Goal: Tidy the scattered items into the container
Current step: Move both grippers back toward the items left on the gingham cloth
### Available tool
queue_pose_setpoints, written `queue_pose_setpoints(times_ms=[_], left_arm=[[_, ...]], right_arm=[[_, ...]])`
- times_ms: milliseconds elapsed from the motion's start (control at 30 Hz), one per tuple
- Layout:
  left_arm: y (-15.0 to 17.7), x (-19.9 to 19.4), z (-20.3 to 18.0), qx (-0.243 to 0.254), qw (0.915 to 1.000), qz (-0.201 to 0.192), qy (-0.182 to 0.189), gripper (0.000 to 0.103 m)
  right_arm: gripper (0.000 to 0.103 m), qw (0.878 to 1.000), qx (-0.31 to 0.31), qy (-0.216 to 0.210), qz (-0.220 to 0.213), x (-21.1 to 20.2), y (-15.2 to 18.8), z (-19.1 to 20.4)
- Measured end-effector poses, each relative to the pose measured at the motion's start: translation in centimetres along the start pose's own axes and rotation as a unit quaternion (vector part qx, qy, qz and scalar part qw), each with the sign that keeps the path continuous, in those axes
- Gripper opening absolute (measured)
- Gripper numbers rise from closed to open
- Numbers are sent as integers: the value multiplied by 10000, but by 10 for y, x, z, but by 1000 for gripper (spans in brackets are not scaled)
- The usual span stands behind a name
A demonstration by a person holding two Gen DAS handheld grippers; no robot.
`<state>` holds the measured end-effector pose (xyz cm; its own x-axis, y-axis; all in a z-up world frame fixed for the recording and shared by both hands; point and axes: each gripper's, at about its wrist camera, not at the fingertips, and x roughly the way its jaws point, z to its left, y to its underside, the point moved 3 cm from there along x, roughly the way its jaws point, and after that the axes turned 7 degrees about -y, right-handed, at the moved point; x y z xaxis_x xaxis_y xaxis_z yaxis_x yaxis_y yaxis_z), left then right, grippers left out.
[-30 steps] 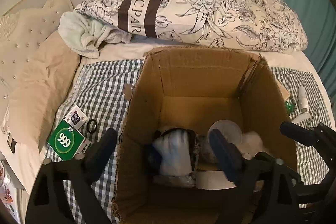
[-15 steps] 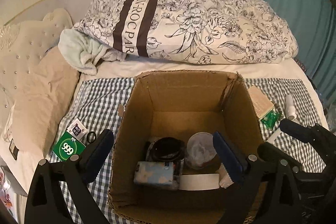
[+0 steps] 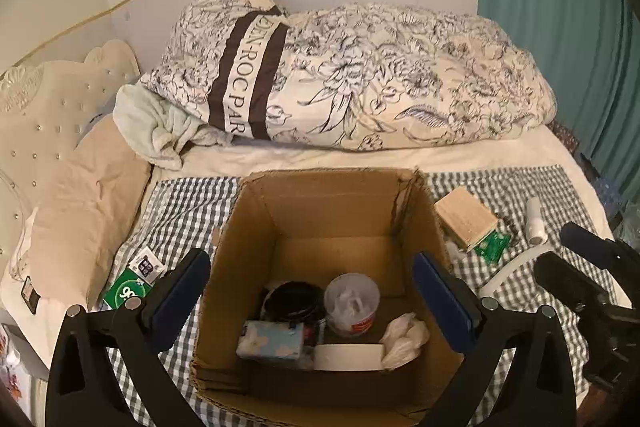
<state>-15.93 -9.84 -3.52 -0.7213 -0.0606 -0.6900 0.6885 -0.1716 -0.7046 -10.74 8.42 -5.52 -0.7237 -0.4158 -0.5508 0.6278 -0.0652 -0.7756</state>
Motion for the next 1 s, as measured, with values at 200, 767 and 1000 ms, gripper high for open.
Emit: queue_pose_setpoints(times_ms=[200,767,1000], left_arm=[[-6,-12,-24,31,9998,-180,115,103],[-12,-39,-85,174,9977,-480,448,103],[-14,-36,-107,241,9973,-463,517,103]], right_arm=[[75,9993,145,207,-262,-31,-2,-22],[89,9946,212,805,-613,-87,0,-71],[93,9911,270,1096,-705,-111,2,-97]])
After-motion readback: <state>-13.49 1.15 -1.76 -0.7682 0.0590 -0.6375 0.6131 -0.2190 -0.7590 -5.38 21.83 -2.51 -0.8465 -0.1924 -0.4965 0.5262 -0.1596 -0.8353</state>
